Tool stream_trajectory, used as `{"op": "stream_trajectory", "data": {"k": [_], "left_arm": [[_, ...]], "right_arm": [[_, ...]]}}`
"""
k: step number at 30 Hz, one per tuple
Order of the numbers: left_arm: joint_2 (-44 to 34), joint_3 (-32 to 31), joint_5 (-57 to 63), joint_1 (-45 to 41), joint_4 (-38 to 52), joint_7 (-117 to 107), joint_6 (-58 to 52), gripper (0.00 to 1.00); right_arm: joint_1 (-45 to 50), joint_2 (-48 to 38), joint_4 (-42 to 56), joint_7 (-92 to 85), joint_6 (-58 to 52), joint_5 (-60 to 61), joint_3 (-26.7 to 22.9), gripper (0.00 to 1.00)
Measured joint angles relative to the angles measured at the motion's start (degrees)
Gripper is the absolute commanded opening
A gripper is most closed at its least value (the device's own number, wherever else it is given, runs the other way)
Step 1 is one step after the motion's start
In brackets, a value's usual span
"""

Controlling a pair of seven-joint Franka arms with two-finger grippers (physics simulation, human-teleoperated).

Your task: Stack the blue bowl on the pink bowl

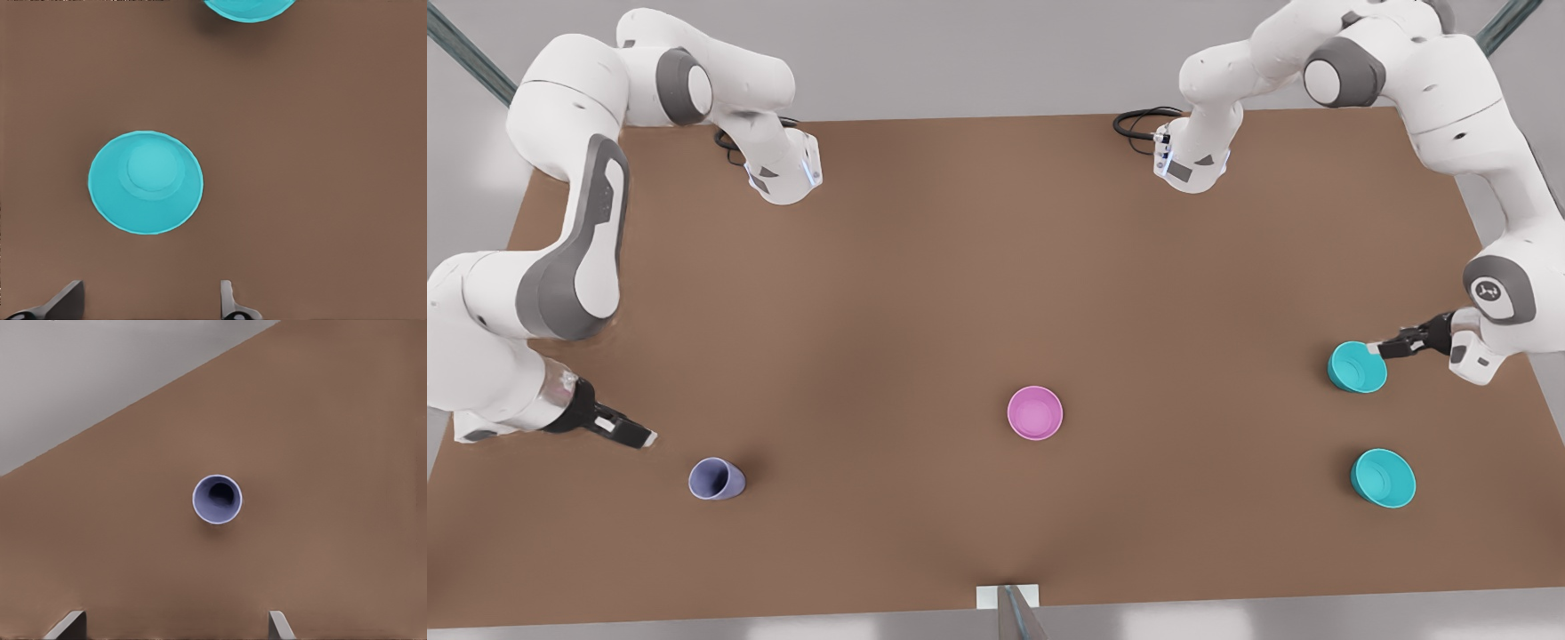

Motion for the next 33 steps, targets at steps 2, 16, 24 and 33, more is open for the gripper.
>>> {"op": "stream_trajectory", "data": {"k": [2,16,24,33], "left_arm": [[2.6,0.3,-2.6,1.6,-0.6,4.6,4.8,1.00],[12.8,0.9,-8.9,4.1,-0.9,27.9,16.7,0.55],[12.8,1.0,-9.5,3.6,-0.9,34.9,17.4,0.21],[0.3,1.5,-2.5,-25.7,-0.1,29.5,12.0,0.21]], "right_arm": [[-0.6,-10.6,-6.9,-3.5,-5.0,-3.5,0.2,1.00],[-1.4,-21.2,-19.4,-19.6,-12.0,-8.1,0.4,1.00],[-0.9,-21.0,-19.3,-24.5,-12.5,-8.3,0.4,1.00],[-0.9,-20.7,-19.2,-28.0,-12.7,-8.4,0.4,1.00]]}}
